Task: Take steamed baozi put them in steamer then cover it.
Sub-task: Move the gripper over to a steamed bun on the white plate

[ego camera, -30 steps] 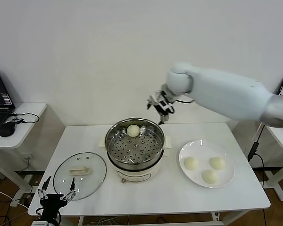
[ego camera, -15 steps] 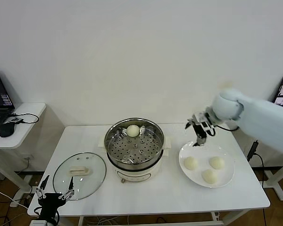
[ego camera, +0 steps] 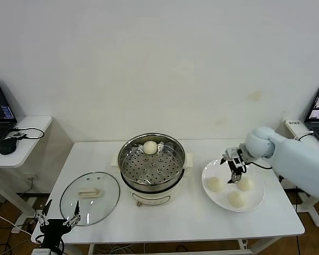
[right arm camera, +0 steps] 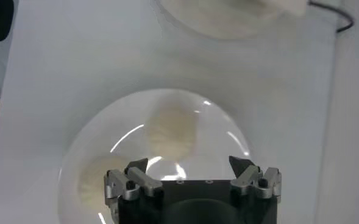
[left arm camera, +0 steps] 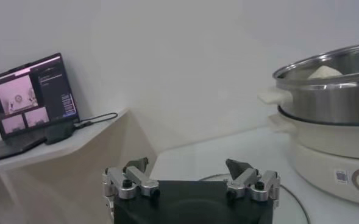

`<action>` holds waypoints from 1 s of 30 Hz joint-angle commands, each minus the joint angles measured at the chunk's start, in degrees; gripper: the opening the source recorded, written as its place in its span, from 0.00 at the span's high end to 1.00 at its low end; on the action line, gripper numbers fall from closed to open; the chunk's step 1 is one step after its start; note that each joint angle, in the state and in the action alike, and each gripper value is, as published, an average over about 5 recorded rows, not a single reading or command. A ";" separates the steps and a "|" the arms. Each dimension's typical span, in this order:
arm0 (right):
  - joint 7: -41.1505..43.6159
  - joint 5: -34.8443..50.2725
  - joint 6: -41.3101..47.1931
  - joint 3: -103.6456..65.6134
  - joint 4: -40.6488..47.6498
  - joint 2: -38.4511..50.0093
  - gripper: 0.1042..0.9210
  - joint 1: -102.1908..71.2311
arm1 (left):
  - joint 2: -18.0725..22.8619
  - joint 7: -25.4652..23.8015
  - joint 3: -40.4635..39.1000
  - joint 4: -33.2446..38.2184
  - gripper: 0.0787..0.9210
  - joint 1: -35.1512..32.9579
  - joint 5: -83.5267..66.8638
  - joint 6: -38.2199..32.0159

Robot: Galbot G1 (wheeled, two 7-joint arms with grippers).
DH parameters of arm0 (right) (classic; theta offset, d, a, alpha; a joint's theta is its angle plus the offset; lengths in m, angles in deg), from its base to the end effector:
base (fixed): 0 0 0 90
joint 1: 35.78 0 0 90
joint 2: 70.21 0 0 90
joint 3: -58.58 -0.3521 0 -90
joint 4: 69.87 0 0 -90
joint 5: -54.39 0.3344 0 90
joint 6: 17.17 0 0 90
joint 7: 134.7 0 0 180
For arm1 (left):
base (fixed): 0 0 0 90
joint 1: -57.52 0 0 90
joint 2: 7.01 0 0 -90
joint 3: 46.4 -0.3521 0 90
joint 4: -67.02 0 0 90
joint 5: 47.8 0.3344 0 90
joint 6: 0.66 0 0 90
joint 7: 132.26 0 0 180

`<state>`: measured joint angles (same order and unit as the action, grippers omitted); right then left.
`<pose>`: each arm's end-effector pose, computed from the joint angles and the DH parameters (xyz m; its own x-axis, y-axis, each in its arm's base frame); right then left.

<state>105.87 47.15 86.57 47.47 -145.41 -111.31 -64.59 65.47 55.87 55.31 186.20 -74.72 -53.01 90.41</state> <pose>0.4908 -0.1194 -0.1987 -0.2015 -0.1150 0.9727 -0.9595 -0.1766 -0.2197 0.1024 0.1134 -0.3125 -0.9722 -0.1631 0.1683 -0.1078 0.9488 0.2969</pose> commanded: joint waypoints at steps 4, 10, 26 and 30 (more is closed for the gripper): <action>-0.50 -3.20 -0.30 -2.39 4.01 -3.89 0.12 -4.88 | 0.02 0.09 0.15 -0.61 0.12 0.10 0.02 -0.04; -1.07 -4.47 -0.97 -2.97 6.33 -6.04 0.12 -5.17 | 0.06 0.13 0.28 -0.77 0.12 0.22 0.02 -0.04; -1.26 -5.51 -1.19 -2.98 8.40 -8.07 0.31 -5.38 | 0.24 0.15 0.38 -0.98 0.12 0.40 -0.07 -0.04; -0.97 -5.23 -1.24 -2.98 7.86 -7.73 0.33 -4.98 | 0.26 0.16 0.34 -0.89 0.12 0.41 -0.07 -0.04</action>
<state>105.13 42.43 85.50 44.69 -138.33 -118.19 -69.11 65.72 56.01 55.72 185.25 -74.31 -53.07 90.39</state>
